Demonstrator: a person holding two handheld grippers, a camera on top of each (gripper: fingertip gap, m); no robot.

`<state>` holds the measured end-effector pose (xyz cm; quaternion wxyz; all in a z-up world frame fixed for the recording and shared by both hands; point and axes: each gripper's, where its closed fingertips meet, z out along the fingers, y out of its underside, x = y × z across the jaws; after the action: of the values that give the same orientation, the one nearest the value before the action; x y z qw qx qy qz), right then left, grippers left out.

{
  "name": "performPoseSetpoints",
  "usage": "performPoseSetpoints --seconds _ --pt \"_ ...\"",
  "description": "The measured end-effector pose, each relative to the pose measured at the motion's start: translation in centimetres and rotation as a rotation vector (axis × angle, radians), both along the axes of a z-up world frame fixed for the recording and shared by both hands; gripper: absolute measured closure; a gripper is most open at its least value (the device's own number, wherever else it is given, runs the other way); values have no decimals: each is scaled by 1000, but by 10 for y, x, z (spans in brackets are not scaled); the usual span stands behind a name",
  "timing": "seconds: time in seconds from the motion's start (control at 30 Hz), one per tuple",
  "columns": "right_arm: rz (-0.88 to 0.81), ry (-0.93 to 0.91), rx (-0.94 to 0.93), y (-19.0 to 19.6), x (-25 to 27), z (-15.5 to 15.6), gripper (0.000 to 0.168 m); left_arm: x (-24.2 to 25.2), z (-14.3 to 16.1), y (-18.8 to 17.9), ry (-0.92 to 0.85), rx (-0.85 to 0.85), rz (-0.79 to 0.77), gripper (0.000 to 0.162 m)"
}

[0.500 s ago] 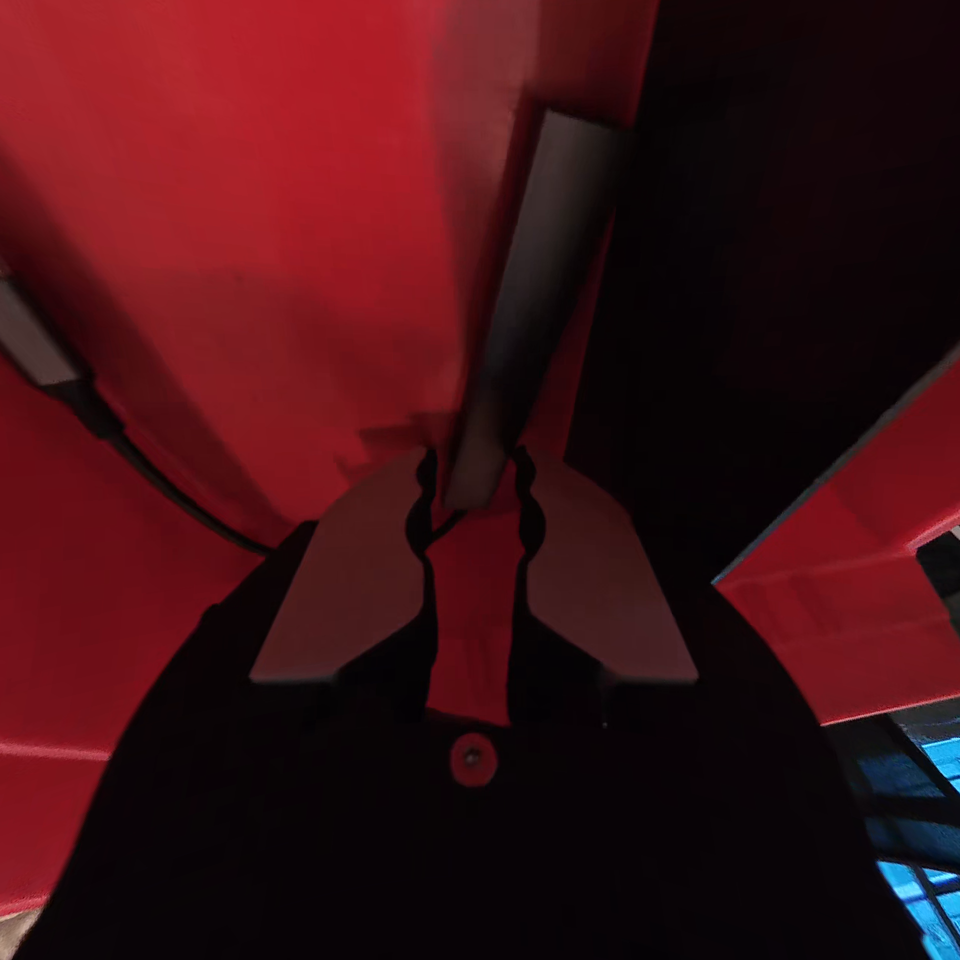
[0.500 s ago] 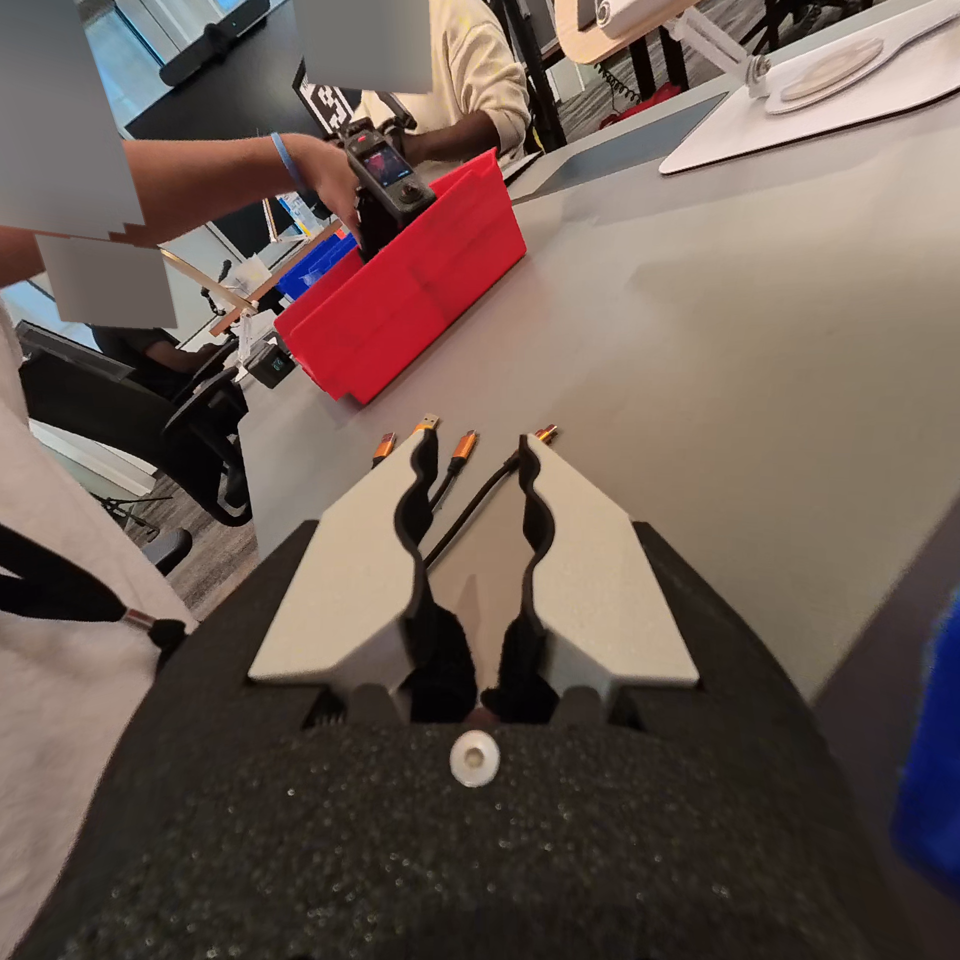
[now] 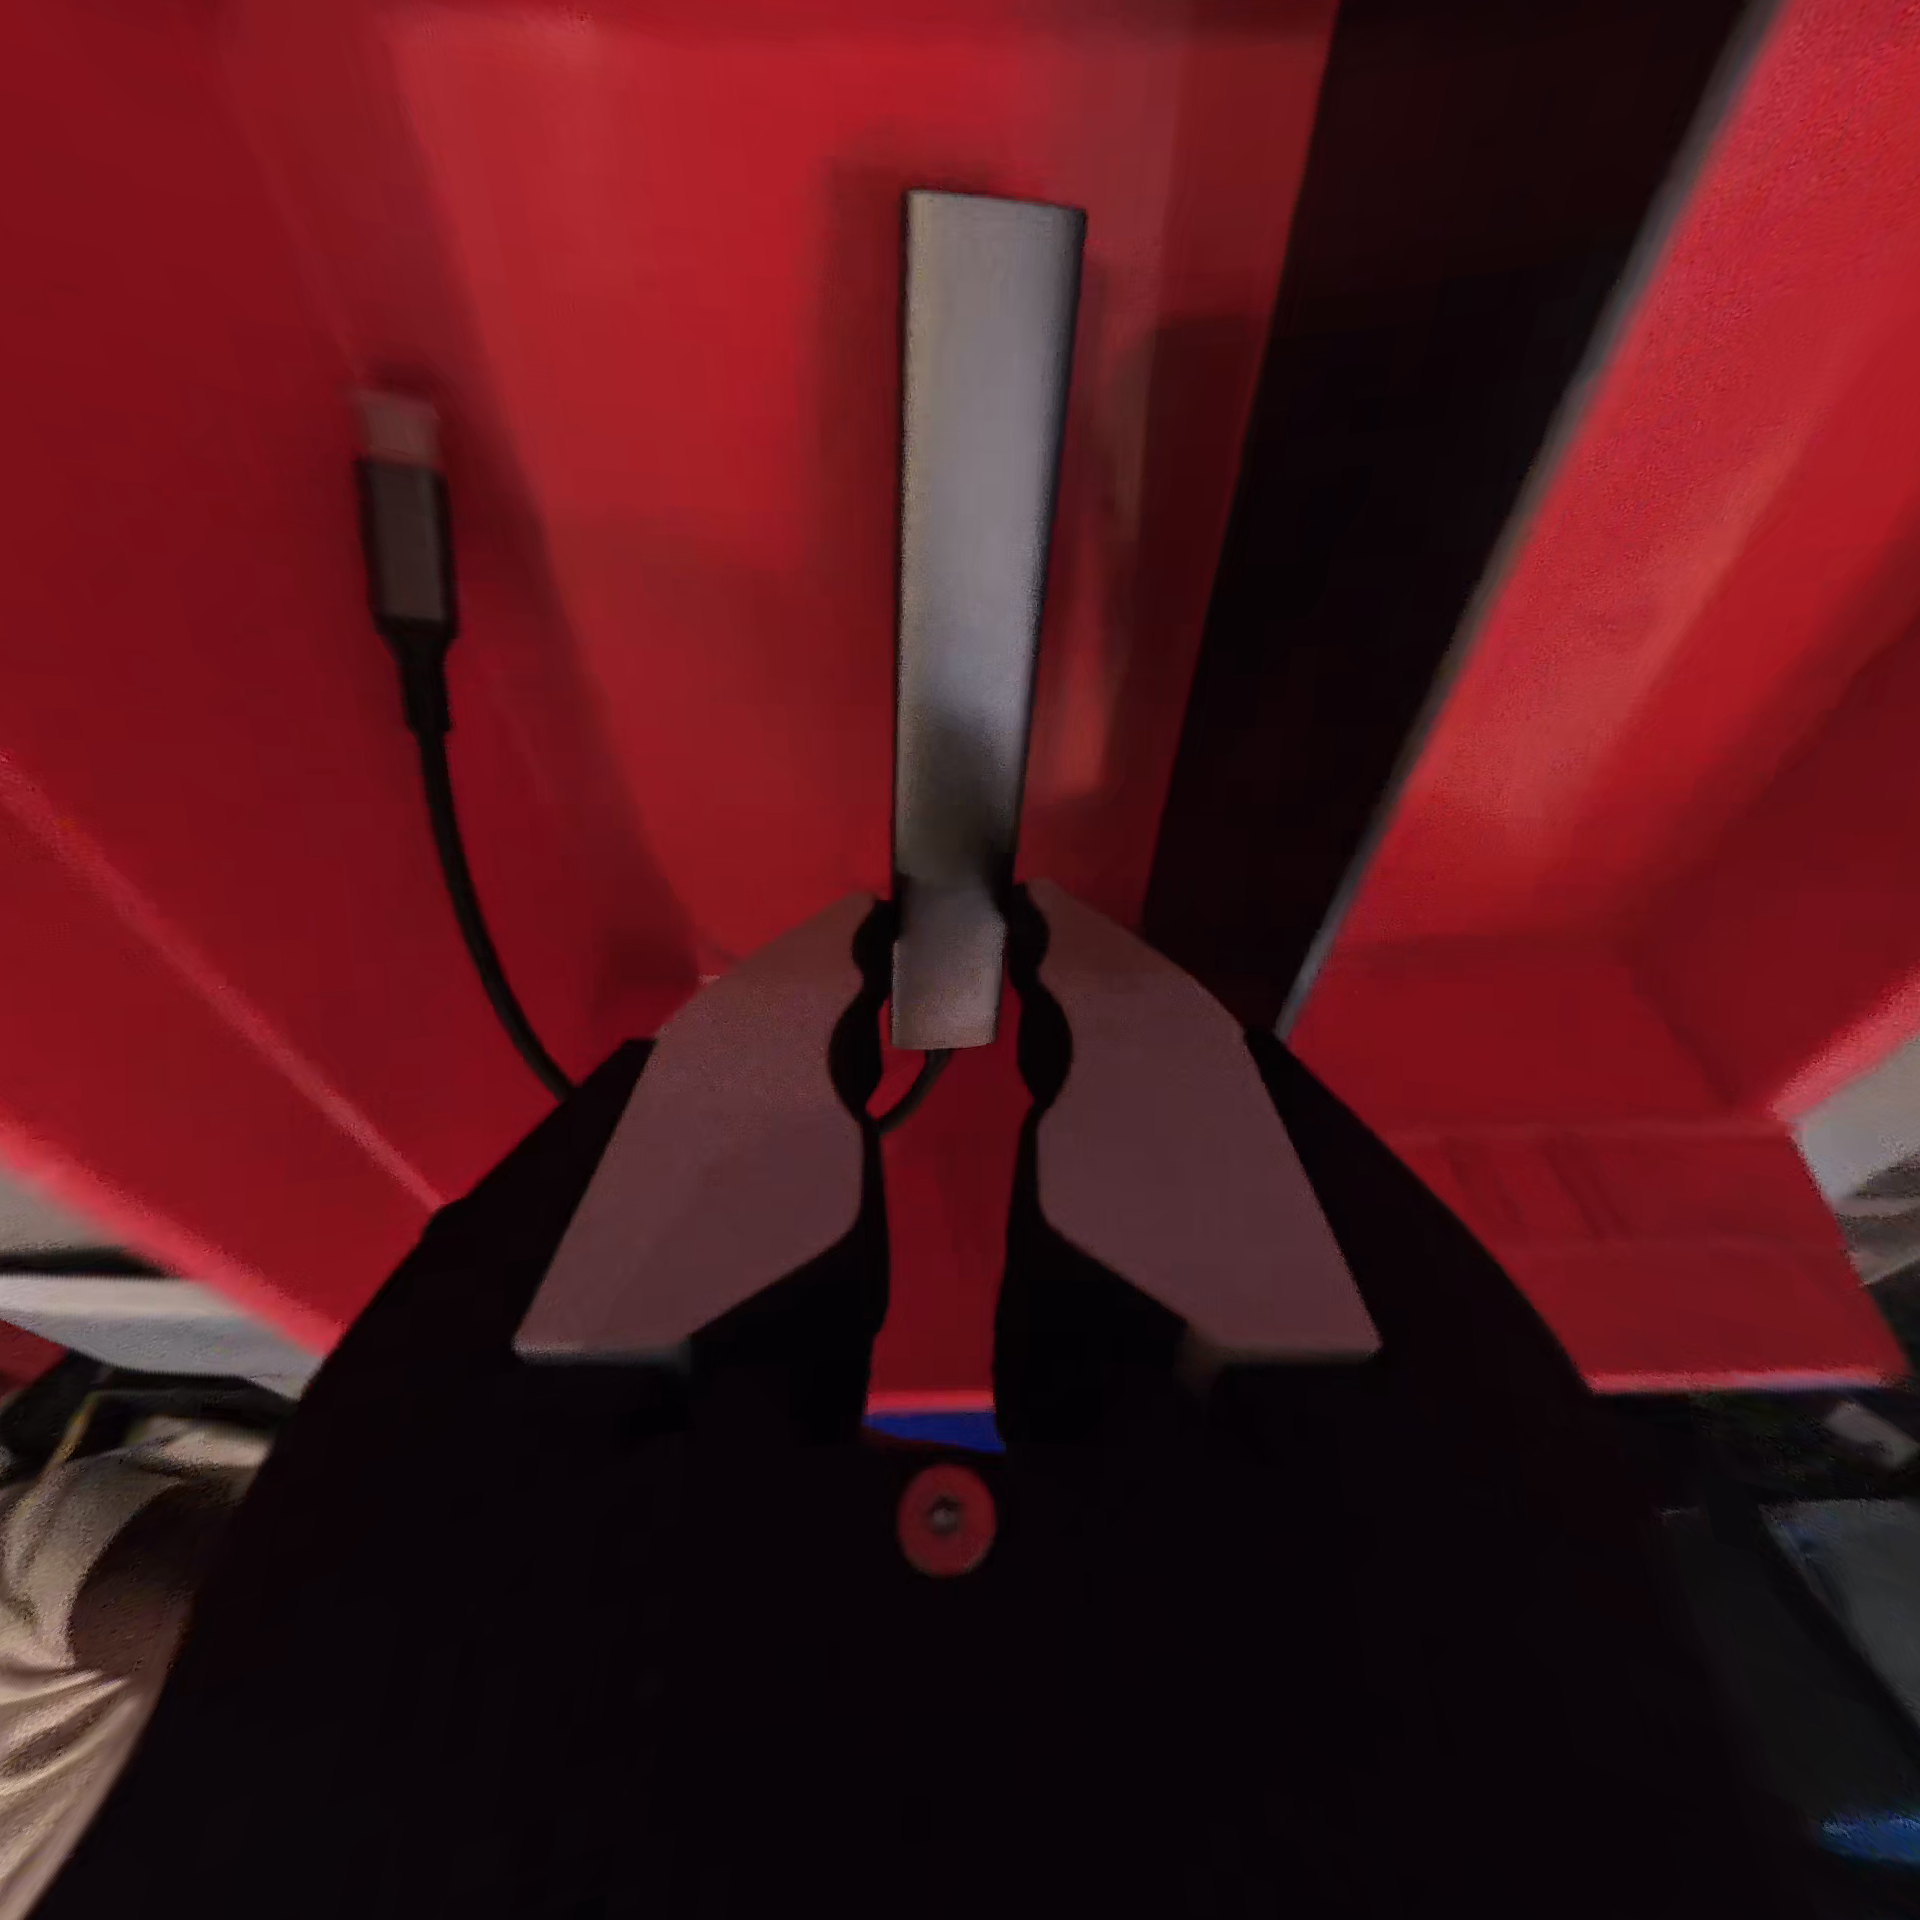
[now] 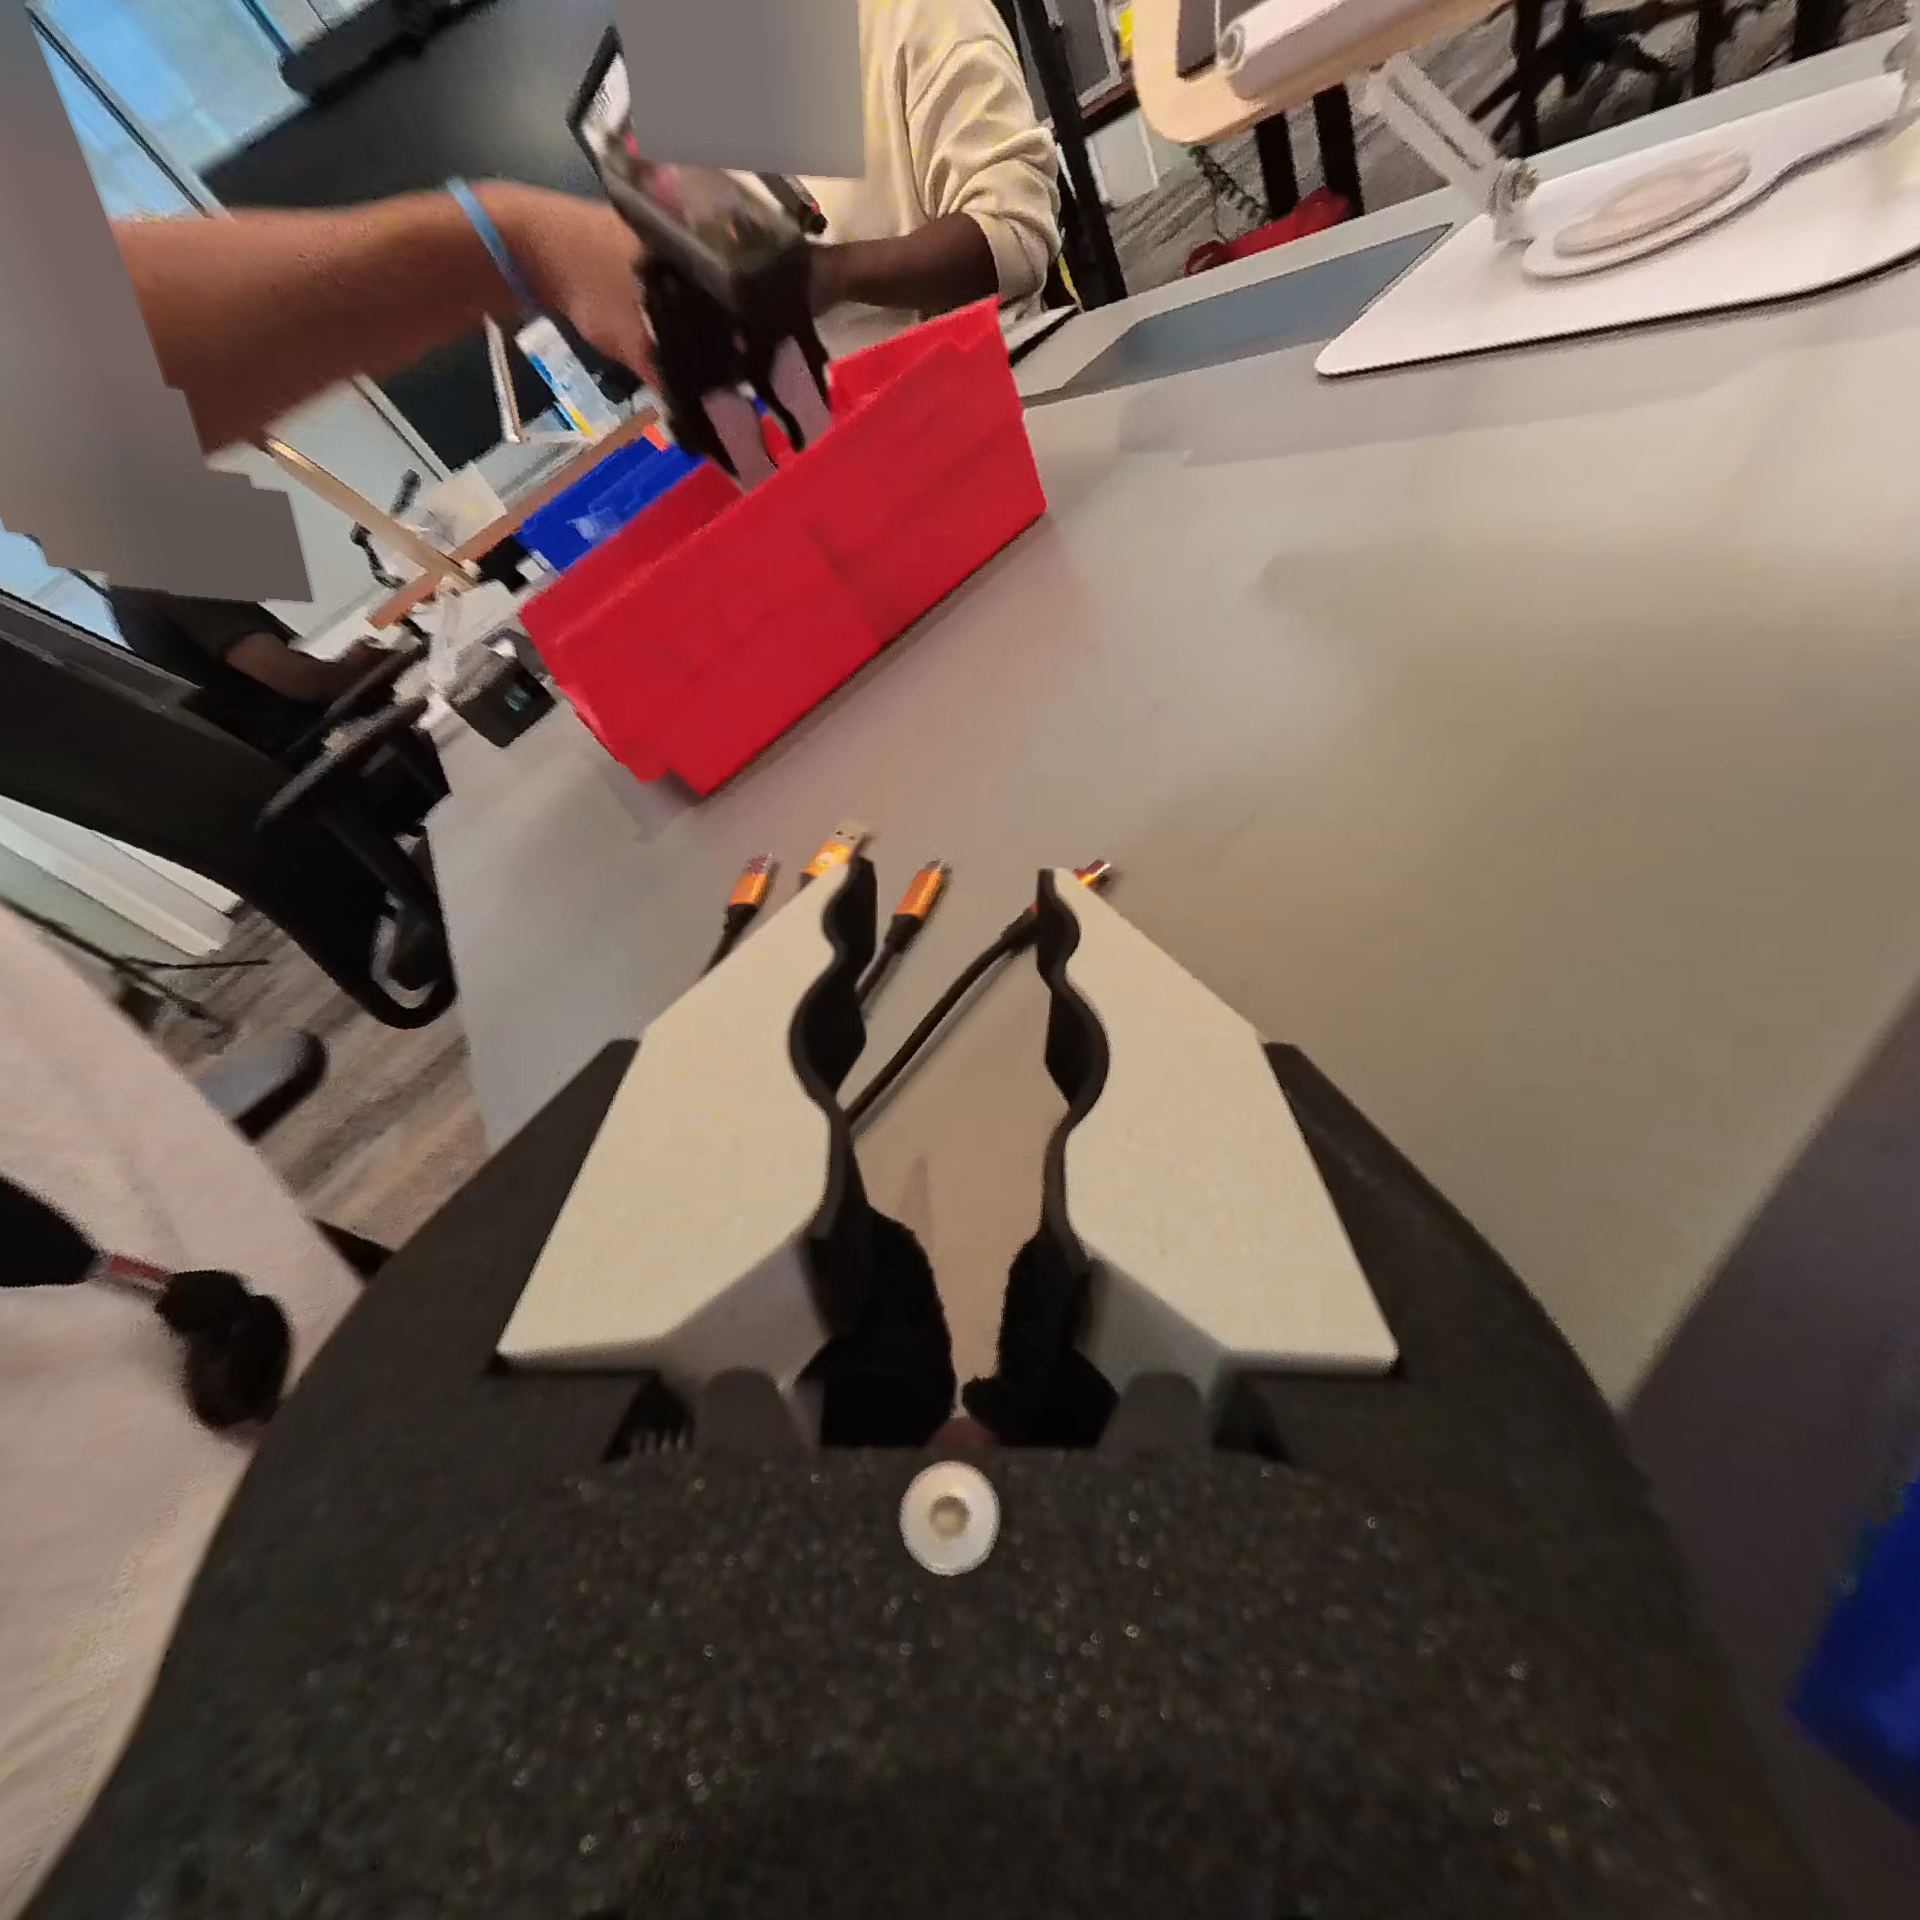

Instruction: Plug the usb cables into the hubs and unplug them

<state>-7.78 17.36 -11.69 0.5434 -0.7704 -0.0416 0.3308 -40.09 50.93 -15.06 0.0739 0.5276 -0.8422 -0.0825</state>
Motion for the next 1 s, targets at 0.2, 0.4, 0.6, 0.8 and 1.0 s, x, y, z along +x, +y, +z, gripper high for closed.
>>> performPoseSetpoints --seconds 0.2,0.4,0.6,0.8,1.0 --pt "62 -421 137 32 -32 5 135 6 85 -18 -35 -172 198 141" --pt "57 -836 466 81 -99 72 123 42 155 -71 -27 -263 219 141" --pt "-77 -1112 684 95 -131 121 117 91 166 -156 31 -288 76 141" --pt "-53 -1253 676 85 -133 103 136 146 151 -239 6 -388 -48 141" --pt "-63 -1147 601 58 -97 85 160 186 141 -271 -195 -331 -69 141"
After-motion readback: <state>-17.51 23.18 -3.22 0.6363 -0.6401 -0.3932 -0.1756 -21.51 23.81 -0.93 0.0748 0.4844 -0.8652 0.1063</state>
